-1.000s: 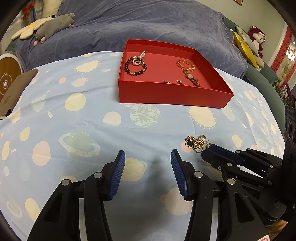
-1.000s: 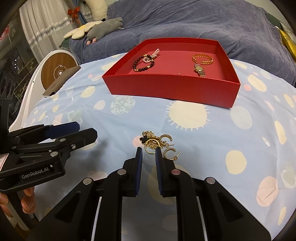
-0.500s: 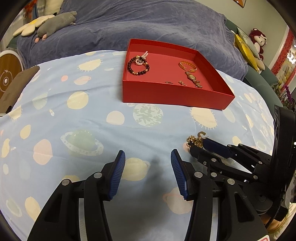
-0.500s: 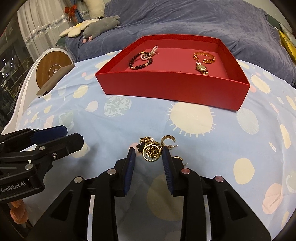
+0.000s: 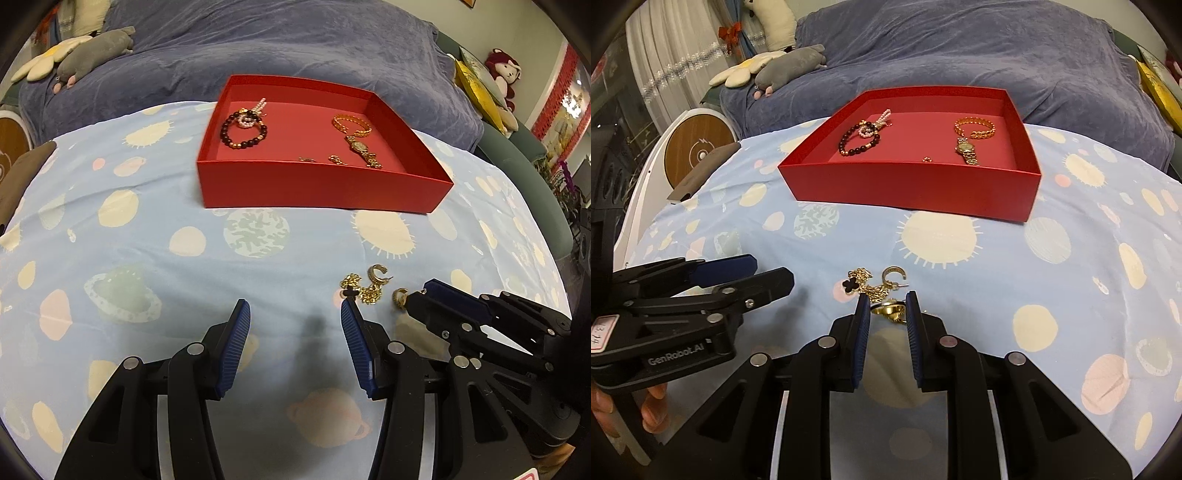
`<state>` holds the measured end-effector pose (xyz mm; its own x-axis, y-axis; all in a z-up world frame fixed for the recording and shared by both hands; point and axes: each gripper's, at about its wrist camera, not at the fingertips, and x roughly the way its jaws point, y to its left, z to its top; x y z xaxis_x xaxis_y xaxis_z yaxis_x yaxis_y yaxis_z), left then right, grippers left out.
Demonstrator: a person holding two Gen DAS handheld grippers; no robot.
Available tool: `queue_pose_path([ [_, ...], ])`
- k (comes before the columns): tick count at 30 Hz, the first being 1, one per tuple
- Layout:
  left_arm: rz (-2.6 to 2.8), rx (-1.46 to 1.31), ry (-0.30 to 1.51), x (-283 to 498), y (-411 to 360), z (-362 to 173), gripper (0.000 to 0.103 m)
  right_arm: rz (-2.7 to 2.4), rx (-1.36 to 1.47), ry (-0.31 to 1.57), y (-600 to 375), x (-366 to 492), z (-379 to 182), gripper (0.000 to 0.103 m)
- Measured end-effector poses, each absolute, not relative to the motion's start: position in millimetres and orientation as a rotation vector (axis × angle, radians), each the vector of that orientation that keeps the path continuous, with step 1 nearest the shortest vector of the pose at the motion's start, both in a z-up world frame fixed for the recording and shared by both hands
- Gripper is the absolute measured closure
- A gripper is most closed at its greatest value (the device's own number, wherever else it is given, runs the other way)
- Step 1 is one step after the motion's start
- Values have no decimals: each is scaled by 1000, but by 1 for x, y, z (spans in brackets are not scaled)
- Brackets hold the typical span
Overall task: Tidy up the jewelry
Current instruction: 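Grasp the black clover earring with the left tool while the right tool holds a gold earring, then carry both earrings over the red box and open both tools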
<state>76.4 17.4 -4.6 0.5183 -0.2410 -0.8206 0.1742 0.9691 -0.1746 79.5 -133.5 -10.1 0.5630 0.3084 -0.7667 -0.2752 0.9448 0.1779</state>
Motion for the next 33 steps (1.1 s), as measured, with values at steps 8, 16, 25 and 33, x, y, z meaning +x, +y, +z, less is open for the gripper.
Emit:
queue_pose_path([
  [8,-287,-4,1001,92,-24,-24,65,321,50,919,-154,75,-11,84],
  [16,-304,37,967,93,-37,-26,92,295,64,921,-172,72,-11,84],
  [25,-316,19,935,86,-33,-10,92,286,87,894,-182,71,0,84],
  [33,-339,-60,878,85,-16,30,92,295,115,837,-182,78,26,84],
])
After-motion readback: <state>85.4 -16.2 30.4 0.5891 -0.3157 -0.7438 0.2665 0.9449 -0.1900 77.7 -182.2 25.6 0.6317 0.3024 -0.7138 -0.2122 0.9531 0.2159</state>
